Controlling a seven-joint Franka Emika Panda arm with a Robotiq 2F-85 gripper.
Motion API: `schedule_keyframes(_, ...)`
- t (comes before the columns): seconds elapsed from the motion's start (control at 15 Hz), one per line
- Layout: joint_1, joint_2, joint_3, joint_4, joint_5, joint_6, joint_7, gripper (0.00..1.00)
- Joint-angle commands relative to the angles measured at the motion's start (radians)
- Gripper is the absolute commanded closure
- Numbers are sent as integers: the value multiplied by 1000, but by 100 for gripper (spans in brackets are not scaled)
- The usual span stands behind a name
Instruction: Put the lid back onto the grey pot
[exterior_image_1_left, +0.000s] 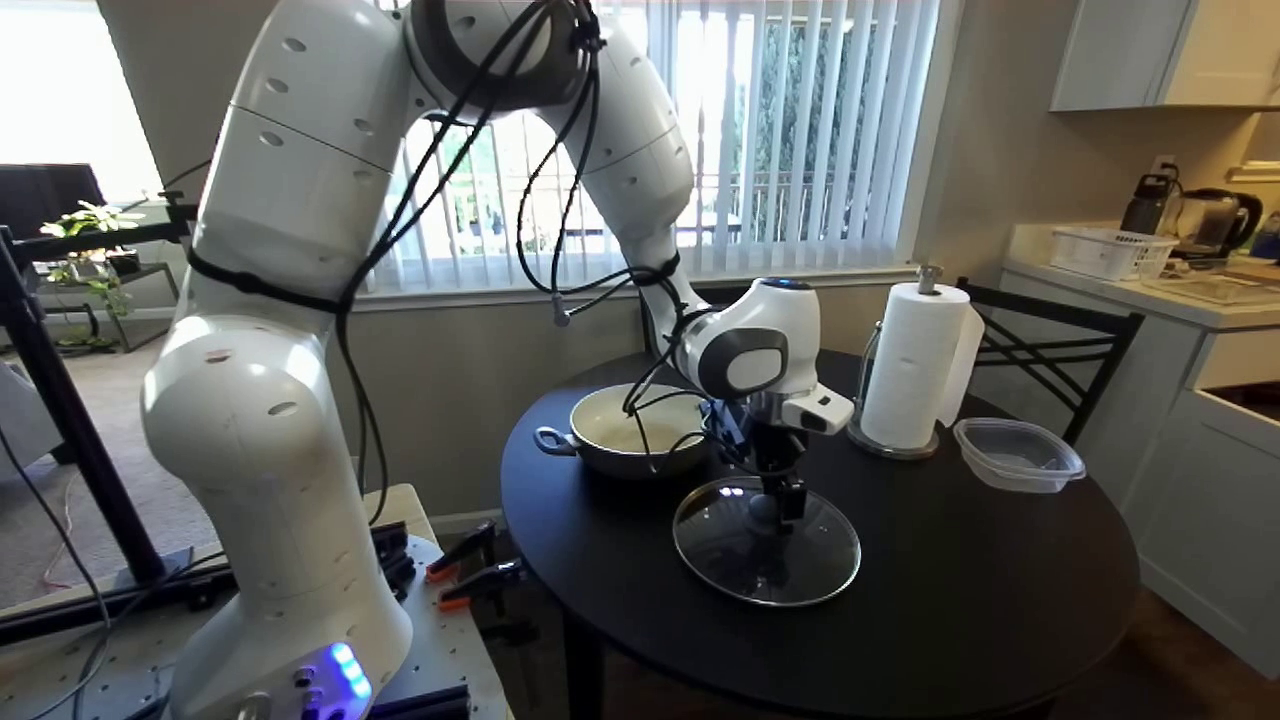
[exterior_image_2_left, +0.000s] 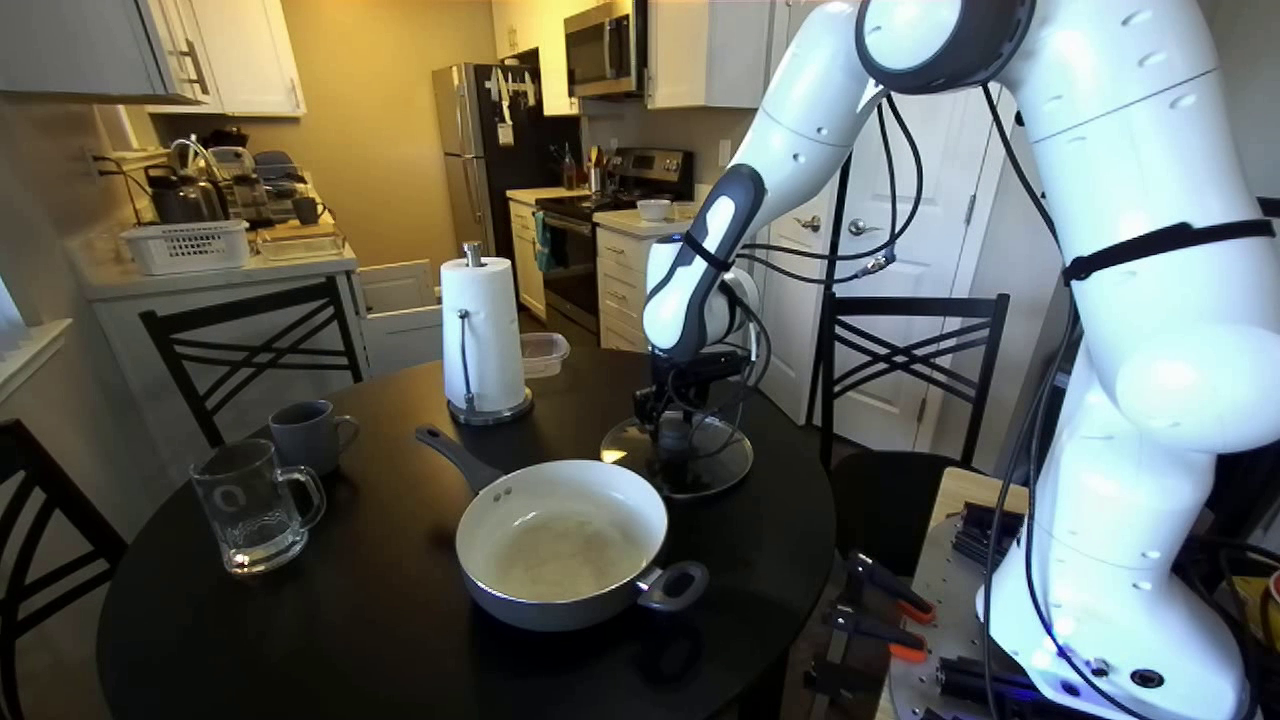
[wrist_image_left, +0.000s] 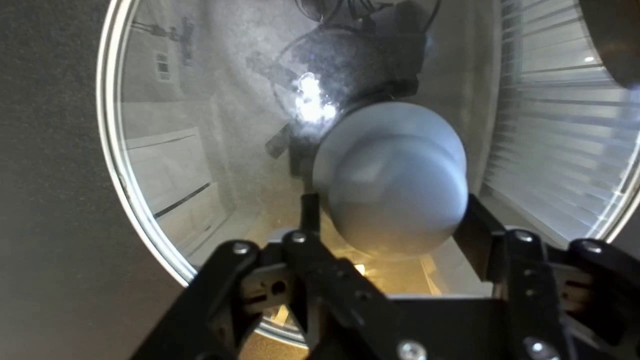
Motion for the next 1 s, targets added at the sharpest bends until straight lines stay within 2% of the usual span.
schedule_keyframes(0.0,-13,0,15,10,32,-26,-12,58)
schedule_keyframes(0.07,-11,0,12,12,30,-25,-9,62)
schedule_keyframes(0.13,-11,-3,10,13,29,-27,-7,36)
schedule_keyframes(0.2,-9,-3,7,14,27,-27,-4,21)
schedule_keyframes(0.27,-8,-3,5,13,25,-27,-2,20)
schedule_keyframes(0.47,-5,4,1,13,22,-32,1,4)
schedule_keyframes(0.53,-5,6,2,14,22,-33,1,0)
schedule_keyframes(0.93,1,-7,-2,3,8,-89,-2,0)
